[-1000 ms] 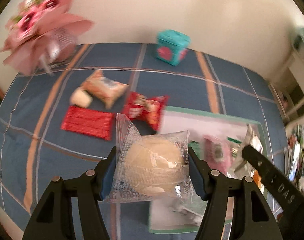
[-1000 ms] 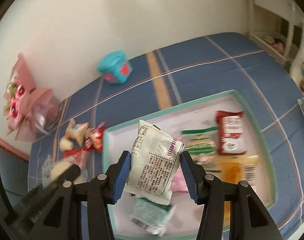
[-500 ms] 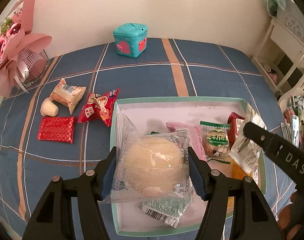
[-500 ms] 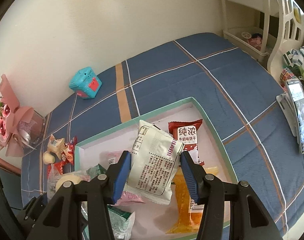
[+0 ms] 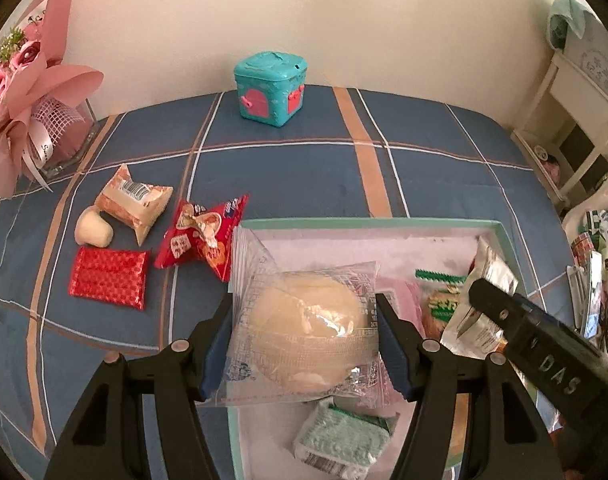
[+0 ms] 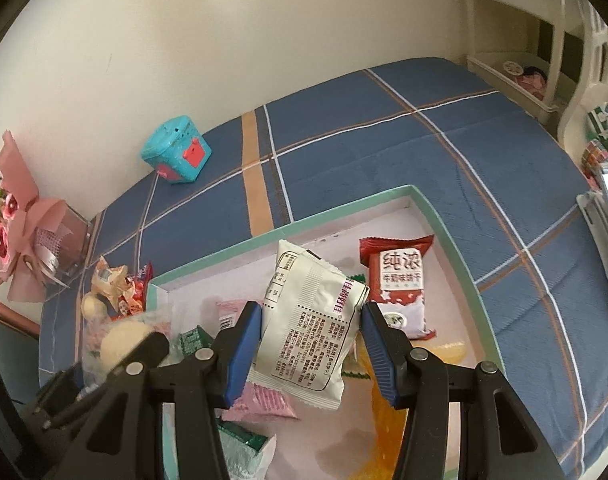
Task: Organize snacks
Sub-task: 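Carry the bun in the left tool while the right carries the white packet to the tray, then open the left tool over the tray while the right releases the white packet, then move the left tool to the cream cup snack while the right approaches the red packet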
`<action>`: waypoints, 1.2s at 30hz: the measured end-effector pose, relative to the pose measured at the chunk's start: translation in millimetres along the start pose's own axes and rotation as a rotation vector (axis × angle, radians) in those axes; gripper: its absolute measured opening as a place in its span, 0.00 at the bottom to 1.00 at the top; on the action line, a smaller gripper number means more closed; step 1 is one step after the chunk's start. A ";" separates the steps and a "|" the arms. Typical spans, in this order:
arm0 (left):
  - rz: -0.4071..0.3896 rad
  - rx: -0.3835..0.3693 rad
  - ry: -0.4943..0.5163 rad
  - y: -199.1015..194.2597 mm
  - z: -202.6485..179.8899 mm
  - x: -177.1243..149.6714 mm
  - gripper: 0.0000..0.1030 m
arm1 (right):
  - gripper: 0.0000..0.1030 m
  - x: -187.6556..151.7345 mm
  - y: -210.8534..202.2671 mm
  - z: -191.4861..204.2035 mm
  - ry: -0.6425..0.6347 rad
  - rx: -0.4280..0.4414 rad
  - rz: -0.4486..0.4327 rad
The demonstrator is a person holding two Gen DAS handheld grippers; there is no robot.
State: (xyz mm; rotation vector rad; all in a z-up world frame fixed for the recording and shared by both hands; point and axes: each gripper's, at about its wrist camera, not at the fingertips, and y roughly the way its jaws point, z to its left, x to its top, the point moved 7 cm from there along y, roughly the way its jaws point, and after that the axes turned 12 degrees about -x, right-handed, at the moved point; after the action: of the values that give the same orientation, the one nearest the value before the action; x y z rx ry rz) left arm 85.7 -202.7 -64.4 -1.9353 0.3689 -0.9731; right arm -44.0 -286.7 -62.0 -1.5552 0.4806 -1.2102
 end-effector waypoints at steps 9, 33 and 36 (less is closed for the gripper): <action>0.066 -0.021 -0.016 21.8 1.6 -4.8 0.66 | 0.55 -8.4 23.4 1.2 -0.013 -0.046 0.044; -0.078 0.139 -0.328 -40.1 159.2 -0.3 0.94 | 0.76 -8.8 -4.0 75.9 -0.106 0.024 0.000; -0.109 0.161 -0.362 -50.6 185.3 -0.6 0.95 | 0.77 -11.6 -6.6 95.4 -0.129 0.055 -0.005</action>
State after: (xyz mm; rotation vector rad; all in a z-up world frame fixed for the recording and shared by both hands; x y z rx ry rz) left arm 218.9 -64.6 -73.7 -1.9492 -0.0224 -0.6767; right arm 32.7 -228.9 -54.4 -1.5770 0.3571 -1.1098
